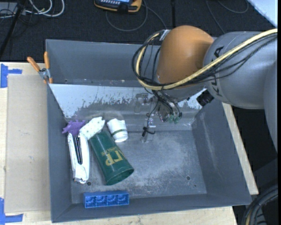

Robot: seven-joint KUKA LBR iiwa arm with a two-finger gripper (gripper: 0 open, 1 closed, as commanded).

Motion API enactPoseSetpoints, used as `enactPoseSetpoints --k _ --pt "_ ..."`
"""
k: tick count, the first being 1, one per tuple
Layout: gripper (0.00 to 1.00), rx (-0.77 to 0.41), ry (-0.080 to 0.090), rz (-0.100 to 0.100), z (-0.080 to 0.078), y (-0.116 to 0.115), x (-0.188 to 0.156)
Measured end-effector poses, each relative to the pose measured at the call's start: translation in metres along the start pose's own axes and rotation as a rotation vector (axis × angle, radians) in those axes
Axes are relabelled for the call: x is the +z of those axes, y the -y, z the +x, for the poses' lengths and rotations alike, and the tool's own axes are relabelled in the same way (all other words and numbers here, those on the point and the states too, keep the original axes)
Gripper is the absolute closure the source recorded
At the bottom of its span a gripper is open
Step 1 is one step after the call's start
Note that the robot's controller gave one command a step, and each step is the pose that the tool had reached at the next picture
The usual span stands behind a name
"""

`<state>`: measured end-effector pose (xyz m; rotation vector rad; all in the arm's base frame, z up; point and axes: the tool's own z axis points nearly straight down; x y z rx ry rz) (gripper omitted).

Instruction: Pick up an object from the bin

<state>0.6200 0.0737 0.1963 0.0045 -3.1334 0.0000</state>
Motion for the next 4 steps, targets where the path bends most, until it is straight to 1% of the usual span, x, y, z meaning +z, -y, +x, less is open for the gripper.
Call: enactPoseSetpoints --k 1,2,3,4 --pt "0.00 0.001 0.007 0.000 -0.001 0.000 -0.005" --pt "0.00 -0.063 0.010 0.001 0.005 -0.032 0.034" --pt "0.00 -0.106 0.010 -0.002 0.017 -0.043 0.094" --pt "0.00 0.005 -0.002 0.004 0.052 -0.076 0.105"
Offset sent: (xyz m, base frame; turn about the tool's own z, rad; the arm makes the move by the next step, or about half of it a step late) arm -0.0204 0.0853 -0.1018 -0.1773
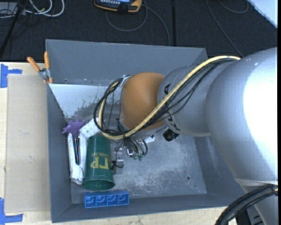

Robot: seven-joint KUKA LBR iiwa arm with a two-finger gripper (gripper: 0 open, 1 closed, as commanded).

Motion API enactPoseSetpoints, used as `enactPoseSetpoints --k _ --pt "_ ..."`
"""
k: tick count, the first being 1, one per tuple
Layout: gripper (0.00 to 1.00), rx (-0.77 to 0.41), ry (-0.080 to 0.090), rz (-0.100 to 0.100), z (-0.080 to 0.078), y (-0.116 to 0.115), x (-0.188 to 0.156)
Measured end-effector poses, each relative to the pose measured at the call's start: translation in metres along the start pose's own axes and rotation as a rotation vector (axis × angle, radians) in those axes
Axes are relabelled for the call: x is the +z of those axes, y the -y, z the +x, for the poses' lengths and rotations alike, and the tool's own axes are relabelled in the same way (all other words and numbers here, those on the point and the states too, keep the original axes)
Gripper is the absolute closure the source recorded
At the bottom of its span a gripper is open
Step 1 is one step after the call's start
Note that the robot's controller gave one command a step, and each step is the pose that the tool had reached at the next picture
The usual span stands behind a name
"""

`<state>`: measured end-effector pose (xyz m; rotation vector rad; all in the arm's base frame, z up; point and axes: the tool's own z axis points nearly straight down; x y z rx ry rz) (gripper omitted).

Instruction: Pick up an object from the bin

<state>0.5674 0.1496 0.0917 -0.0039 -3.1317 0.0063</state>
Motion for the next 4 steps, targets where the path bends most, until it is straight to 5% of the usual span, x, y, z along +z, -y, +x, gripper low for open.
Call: enactPoseSetpoints --k 1,2,3,4 --pt "0.00 -0.020 0.015 -0.006 -0.007 -0.034 0.004" --pt "0.00 -0.259 0.005 -0.004 0.016 -0.034 0.007" --pt "1.00 -0.332 0.014 0.025 0.002 -0.069 0.012" --pt "1.00 -0.330 0.015 0.024 0.002 -0.068 0.012"
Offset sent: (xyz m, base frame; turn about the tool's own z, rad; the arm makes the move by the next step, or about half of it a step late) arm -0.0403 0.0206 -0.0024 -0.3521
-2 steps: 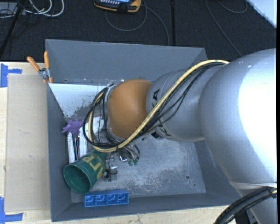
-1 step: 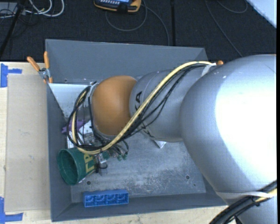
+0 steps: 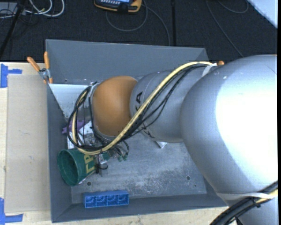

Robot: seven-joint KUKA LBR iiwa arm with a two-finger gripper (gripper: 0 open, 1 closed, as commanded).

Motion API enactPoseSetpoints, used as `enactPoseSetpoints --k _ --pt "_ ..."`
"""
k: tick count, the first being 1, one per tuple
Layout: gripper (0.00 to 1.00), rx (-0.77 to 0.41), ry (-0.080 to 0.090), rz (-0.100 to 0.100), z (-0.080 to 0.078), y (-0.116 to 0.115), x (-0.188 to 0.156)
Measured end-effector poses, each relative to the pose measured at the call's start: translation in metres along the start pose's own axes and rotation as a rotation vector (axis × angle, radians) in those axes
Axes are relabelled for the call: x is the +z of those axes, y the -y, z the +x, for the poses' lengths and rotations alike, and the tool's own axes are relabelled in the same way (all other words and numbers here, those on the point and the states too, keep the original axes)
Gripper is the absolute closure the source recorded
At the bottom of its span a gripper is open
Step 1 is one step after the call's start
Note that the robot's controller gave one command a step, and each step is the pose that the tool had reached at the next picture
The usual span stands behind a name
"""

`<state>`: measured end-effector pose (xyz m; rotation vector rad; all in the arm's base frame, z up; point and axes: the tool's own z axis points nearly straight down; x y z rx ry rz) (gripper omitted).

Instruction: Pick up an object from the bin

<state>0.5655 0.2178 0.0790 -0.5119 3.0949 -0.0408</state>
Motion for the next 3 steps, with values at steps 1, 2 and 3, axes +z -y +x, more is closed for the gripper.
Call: enactPoseSetpoints --k 1,2,3 --pt "1.00 0.002 0.000 0.000 0.0000 0.0001 0.0001" --pt "1.00 0.003 0.001 -0.001 -0.0001 0.0002 0.0001" --pt "1.00 0.005 0.001 -0.001 -0.0001 0.0003 0.0002"
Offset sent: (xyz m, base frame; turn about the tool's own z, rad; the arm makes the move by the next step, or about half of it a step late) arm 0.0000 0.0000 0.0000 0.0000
